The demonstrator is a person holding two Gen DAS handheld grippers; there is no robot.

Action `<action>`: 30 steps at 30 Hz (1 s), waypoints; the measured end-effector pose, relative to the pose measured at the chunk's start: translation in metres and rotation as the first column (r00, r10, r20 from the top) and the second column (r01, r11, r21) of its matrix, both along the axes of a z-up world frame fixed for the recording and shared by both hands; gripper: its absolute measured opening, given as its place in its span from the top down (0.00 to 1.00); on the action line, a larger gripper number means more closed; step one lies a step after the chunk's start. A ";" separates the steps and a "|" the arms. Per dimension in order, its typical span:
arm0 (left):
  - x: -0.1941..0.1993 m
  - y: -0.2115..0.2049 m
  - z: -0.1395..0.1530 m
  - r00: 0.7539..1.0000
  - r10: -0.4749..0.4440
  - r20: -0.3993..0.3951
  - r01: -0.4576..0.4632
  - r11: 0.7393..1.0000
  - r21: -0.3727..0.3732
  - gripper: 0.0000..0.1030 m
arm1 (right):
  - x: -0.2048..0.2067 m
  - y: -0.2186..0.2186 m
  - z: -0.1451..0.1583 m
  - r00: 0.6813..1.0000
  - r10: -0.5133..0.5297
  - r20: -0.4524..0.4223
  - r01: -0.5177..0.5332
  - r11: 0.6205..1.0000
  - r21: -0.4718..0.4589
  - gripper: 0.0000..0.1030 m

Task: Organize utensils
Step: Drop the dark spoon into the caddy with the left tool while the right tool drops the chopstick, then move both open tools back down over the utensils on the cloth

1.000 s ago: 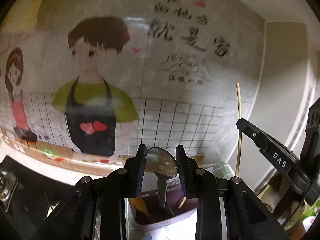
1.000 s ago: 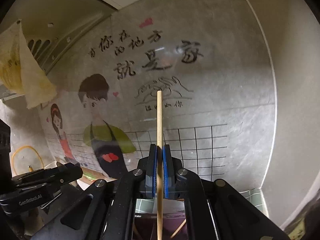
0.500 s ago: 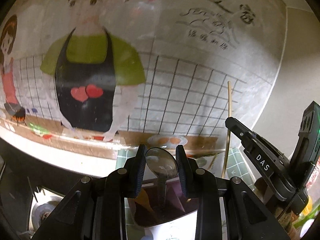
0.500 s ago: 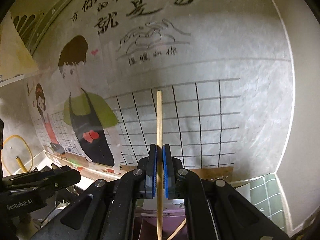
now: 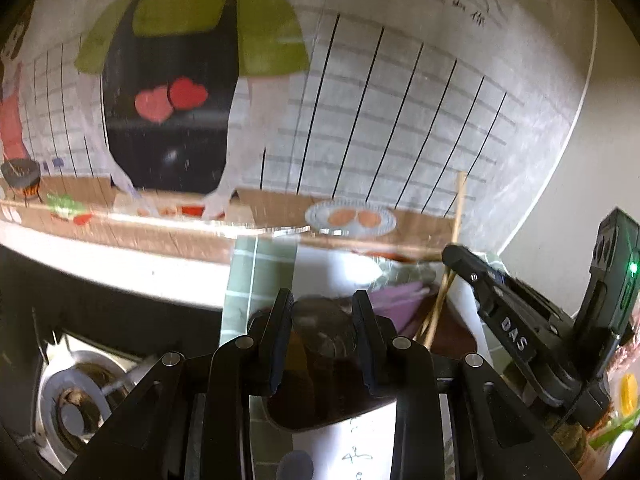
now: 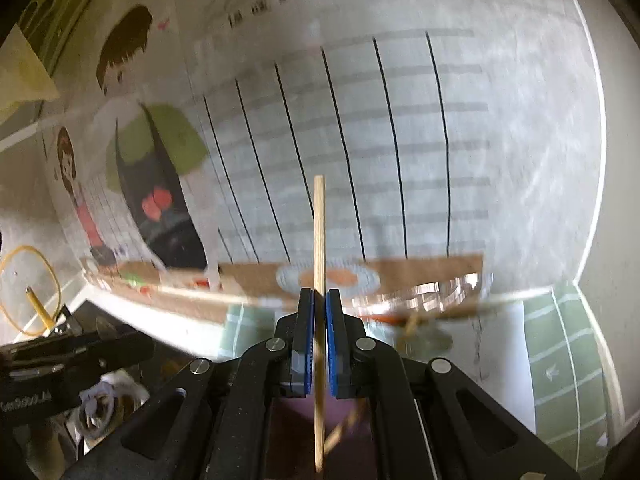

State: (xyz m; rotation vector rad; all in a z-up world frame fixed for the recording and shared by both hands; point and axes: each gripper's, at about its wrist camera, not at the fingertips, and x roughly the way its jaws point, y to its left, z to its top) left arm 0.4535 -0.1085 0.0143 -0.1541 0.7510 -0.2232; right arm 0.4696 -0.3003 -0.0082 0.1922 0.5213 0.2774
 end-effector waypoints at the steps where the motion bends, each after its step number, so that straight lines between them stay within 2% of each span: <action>1: 0.000 0.000 -0.003 1.000 0.001 -0.018 -0.001 1.000 -0.003 0.64 | -0.002 -0.001 -0.005 1.000 0.001 -0.023 -0.001 1.000 -0.011 0.94; 2: 0.000 0.001 -0.004 1.000 0.004 -0.031 -0.005 1.000 -0.009 0.58 | -0.004 -0.002 -0.008 0.999 0.005 -0.040 -0.006 1.000 -0.019 0.94; 4: -0.003 0.003 -0.004 0.999 0.007 -0.041 -0.008 1.000 -0.023 0.57 | -0.008 -0.006 -0.012 0.996 0.023 -0.086 -0.026 0.999 -0.039 0.94; 6: -0.011 0.005 -0.001 0.999 0.010 -0.034 -0.010 1.000 -0.017 0.57 | -0.016 -0.009 -0.013 0.995 0.017 -0.103 -0.024 0.998 -0.063 0.87; 8: -0.023 0.008 0.004 1.000 0.011 -0.022 -0.011 1.000 -0.010 0.57 | -0.027 -0.014 -0.009 0.994 0.005 -0.108 -0.013 0.997 -0.071 0.64; 10: -0.034 0.011 0.008 1.000 0.014 -0.013 -0.014 1.000 0.002 0.55 | -0.039 -0.018 -0.004 0.995 -0.007 -0.104 -0.002 0.997 -0.080 0.53; 15: -0.069 0.021 0.009 1.000 0.018 -0.016 -0.018 0.999 0.039 0.45 | -0.067 -0.019 0.010 0.994 -0.004 -0.109 -0.011 0.991 -0.132 0.42; 20: -0.105 0.037 -0.007 0.997 0.034 -0.062 -0.030 0.998 0.063 0.42 | -0.097 -0.006 0.012 0.994 0.005 -0.110 -0.032 0.969 -0.243 0.17; 26: -0.147 0.051 -0.043 0.987 0.044 -0.158 -0.027 0.994 0.106 0.40 | -0.135 0.011 -0.002 0.995 0.024 -0.097 -0.060 0.921 -0.386 0.01; 30: -0.170 0.060 -0.064 0.975 0.064 -0.214 -0.038 0.992 0.123 0.40 | -0.159 0.022 -0.019 0.993 0.043 -0.108 -0.090 0.871 -0.483 0.01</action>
